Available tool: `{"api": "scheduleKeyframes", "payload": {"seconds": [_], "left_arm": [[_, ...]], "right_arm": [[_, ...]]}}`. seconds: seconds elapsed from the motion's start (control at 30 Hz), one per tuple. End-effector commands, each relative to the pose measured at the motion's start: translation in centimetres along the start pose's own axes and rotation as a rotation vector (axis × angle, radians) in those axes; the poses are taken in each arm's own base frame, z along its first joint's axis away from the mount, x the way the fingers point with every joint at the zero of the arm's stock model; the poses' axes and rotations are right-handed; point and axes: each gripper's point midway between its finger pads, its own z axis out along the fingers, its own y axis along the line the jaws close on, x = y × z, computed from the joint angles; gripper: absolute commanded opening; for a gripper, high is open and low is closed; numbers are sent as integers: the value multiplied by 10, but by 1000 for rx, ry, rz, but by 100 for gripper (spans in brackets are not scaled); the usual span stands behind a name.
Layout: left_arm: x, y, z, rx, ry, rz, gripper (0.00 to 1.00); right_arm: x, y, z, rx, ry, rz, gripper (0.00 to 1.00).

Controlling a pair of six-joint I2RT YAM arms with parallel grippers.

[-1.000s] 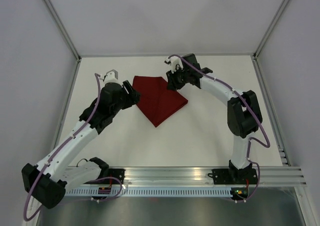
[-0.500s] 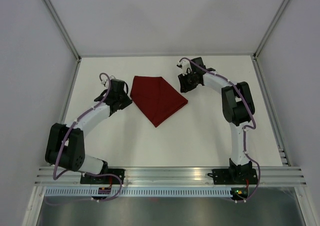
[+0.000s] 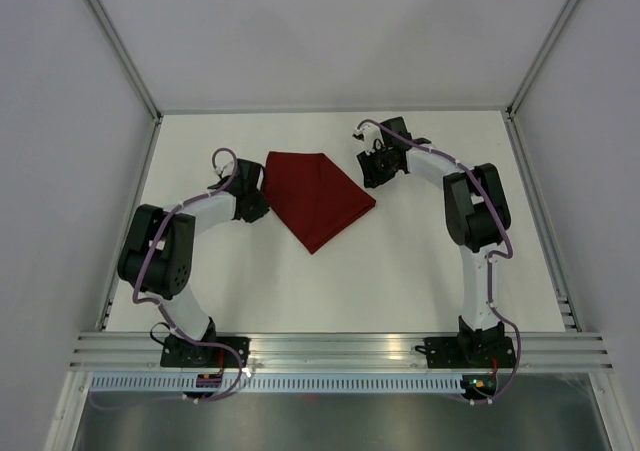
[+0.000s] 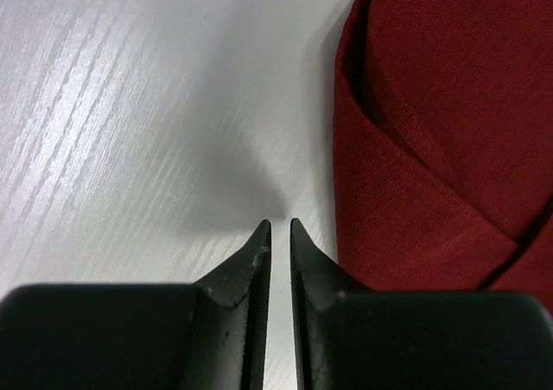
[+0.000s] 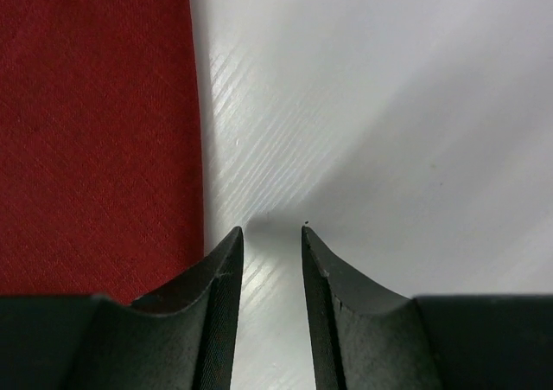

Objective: Fold the napkin, place the utensils inside, and roll it up
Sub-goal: Adjust the napkin at the center of the board.

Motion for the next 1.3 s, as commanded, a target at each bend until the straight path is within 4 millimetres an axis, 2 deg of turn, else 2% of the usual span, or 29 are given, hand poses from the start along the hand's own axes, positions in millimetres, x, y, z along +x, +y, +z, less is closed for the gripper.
{"api": "scheduleKeyframes", "payload": {"seconds": [0.0, 0.17, 0.23, 0.27, 0.43, 0.5, 0.6, 0.63, 0.97, 1.1, 1.2, 1.27], "left_arm": [[-17, -23, 6, 49, -33, -50, 18], [-19, -35, 16, 68, -8, -21, 17], [-16, -38, 20, 65, 3, -4, 17], [-17, -42, 21, 69, 4, 5, 17], [-17, -53, 28, 79, 22, 58, 17], [-16, -62, 32, 84, 26, 91, 18], [-14, -66, 35, 82, 37, 118, 18], [-15, -74, 34, 100, 34, 137, 18], [-4, -109, 46, 163, 90, 268, 26], [0, -120, 48, 185, 101, 296, 28], [-3, -125, 46, 194, 94, 298, 32], [-13, -125, 39, 192, 64, 307, 39]], "right_arm": [[6, 2, -13, 10, 14, -11, 39], [24, 11, -18, -7, 42, -25, 39], [24, 15, -26, -13, 32, -41, 39], [32, 18, -26, -17, 47, -43, 39], [41, 31, -41, -40, 49, -72, 38], [52, 40, -45, -56, 68, -95, 38], [55, 49, -52, -65, 67, -129, 38], [57, 51, -54, -67, 67, -136, 38], [89, 94, -73, -140, 113, -214, 38], [93, 98, -76, -140, 119, -222, 38], [91, 90, -77, -98, 118, -228, 38], [87, 81, -82, -51, 104, -224, 38]]}}
